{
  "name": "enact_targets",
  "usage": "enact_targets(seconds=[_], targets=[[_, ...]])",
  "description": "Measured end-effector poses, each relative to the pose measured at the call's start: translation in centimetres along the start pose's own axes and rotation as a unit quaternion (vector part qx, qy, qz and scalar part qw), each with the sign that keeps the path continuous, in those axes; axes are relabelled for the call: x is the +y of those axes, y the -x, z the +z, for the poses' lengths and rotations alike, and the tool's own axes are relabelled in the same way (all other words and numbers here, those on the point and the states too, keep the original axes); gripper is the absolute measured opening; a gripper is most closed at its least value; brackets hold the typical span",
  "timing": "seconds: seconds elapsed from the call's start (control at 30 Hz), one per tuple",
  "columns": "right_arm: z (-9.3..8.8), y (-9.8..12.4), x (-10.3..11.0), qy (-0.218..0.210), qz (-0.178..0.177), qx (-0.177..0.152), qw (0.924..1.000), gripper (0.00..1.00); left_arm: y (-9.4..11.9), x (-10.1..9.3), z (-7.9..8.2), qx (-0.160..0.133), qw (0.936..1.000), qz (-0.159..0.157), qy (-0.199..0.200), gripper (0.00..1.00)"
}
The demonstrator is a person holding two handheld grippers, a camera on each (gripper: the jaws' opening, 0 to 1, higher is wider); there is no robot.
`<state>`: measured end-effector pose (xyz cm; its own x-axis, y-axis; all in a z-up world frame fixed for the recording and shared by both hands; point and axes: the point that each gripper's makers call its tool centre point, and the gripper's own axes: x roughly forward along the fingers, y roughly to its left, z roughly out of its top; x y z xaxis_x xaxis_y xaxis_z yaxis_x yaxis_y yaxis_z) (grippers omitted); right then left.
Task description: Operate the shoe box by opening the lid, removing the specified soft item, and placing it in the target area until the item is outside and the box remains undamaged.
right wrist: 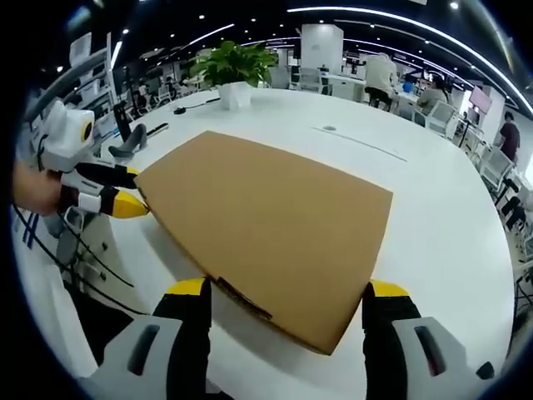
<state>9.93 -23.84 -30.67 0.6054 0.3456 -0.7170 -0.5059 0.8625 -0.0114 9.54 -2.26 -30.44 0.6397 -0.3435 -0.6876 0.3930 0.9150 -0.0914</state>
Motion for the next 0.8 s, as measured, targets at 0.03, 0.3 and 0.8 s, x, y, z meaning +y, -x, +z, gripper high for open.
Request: enact_targets(seconds=[0.03, 0.3, 0.8], targets=[[0.0, 0.0, 0.0, 0.0, 0.0, 0.0, 1.0, 0.74, 0.0, 0.0, 0.0, 0.0, 1.0, 0.0, -0.001, 0.45], [0.1, 0.3, -0.2, -0.017, 0.02, -0.013, 0.9996, 0.74, 0.2, 0.1, -0.1, -0.004, 0.9996, -0.013, 0.023, 0.46], [2.1, 1.3, -0.3, -0.07, 0.033, -0.052, 0.9957, 0.91, 2.5, 2.0, 3.2, -0.085, 0.986, -0.004, 0.144, 0.73]])
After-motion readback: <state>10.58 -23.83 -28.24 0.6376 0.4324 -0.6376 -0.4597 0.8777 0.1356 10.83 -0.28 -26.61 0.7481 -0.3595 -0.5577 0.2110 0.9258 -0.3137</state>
